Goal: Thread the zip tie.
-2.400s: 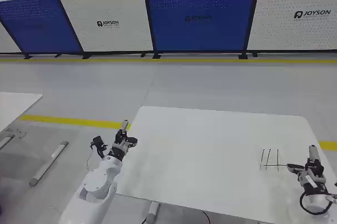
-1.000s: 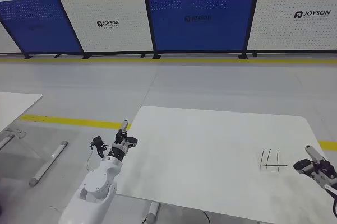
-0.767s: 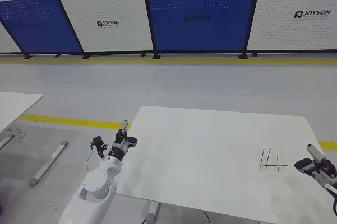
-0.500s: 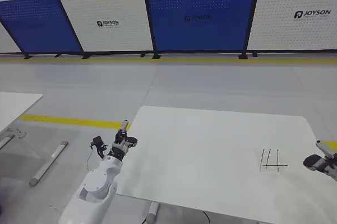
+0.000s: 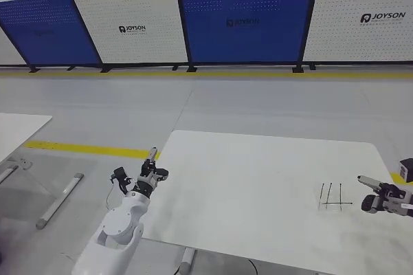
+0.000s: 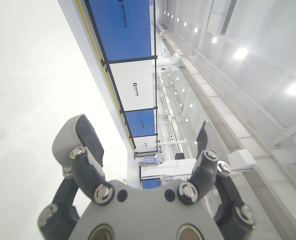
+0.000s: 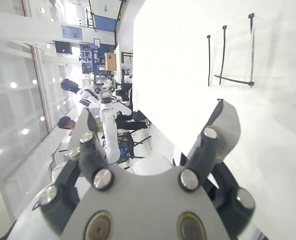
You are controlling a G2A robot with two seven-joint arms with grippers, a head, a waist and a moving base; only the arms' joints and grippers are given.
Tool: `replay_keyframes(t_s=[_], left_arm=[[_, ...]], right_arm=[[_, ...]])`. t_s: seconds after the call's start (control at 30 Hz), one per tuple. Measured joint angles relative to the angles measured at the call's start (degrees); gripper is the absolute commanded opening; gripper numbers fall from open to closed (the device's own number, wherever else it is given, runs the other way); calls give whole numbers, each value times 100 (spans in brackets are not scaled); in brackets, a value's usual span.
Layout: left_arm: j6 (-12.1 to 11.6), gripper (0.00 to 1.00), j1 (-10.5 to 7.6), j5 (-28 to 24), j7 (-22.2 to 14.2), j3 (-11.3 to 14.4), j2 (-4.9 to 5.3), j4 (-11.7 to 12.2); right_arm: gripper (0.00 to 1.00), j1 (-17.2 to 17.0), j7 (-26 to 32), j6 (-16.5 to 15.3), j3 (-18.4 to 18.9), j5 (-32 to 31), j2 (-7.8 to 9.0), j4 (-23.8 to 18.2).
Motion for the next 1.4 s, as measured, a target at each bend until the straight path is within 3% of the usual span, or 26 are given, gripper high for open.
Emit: replay_keyframes(t_s=[0.57,0.73,1.0,1.4], left_arm=[[0,100,0,0,0,0,0,0],[0,100,0,0,0,0,0,0],[0,100,0,0,0,0,0,0],[0,100,0,0,0,0,0,0]], right_arm=[[100,-14,-1,21,-14,13,-1,9],[100,305,-1,371,-386,-246,29,465],[100,920,0,638,-1111,-207,76,1244],[100,884,-71,563,-1000,-190,91,1284]])
